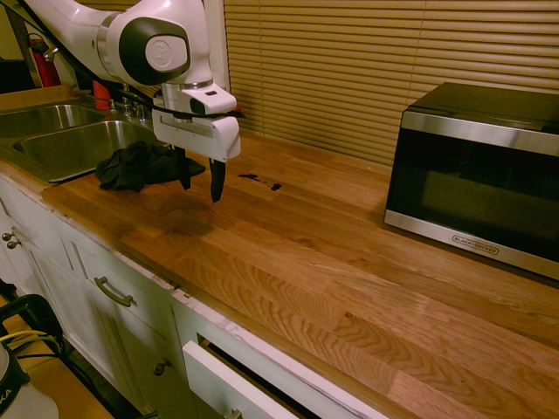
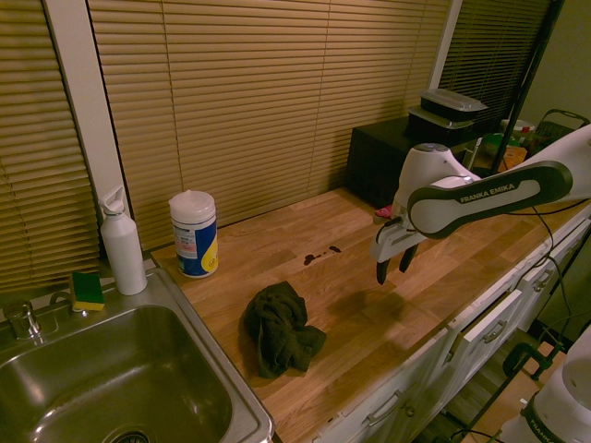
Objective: Clear the spill
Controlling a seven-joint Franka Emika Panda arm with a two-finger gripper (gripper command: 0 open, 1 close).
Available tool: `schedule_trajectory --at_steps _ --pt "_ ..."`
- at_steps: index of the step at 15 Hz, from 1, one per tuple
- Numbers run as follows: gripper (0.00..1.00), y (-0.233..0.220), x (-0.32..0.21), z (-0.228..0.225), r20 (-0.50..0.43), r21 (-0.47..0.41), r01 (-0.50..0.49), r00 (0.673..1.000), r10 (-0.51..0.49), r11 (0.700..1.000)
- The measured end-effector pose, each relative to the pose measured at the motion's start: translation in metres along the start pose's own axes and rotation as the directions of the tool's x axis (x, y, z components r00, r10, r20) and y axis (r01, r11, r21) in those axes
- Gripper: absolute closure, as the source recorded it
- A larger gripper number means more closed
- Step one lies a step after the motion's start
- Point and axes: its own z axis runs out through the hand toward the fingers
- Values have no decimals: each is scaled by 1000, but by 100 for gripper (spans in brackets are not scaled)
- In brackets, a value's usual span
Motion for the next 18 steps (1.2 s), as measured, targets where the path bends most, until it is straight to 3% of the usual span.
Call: schedule_trajectory --at_steps 8,18 --pt "0 -12 -10 -2 -14 24 -9 1000 9 1000" --pt "0 -96 -109 -30 -46 127 67 997 -61 990"
